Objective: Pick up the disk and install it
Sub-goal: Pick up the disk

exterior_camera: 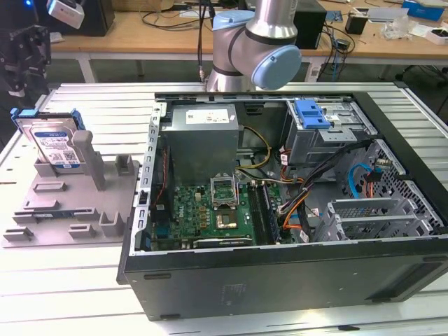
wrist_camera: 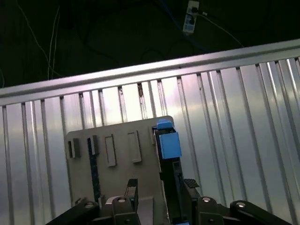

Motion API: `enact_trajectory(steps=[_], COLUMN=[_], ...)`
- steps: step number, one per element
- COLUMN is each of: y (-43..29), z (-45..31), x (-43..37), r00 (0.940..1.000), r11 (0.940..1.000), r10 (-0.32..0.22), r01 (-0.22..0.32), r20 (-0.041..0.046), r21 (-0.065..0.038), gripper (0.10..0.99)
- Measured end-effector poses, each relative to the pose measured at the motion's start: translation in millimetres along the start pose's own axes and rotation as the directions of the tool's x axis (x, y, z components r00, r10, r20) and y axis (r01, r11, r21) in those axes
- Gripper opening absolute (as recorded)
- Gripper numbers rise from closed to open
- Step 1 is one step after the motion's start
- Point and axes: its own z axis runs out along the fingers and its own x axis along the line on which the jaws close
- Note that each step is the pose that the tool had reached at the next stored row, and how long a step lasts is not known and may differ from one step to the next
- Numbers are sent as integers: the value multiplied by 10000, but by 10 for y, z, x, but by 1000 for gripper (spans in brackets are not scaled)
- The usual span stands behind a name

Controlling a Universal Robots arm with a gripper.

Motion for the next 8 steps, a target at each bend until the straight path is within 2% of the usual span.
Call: enact_trajectory(steps=[3,8], y=[3,4], z=[1,1], x=[-6,-7], r00=[9992,9987], r11=[9992,9987], r10=[-394,-513], r01=[394,513], r20=[-52,-68], r21=[18,27], gripper=[498,498])
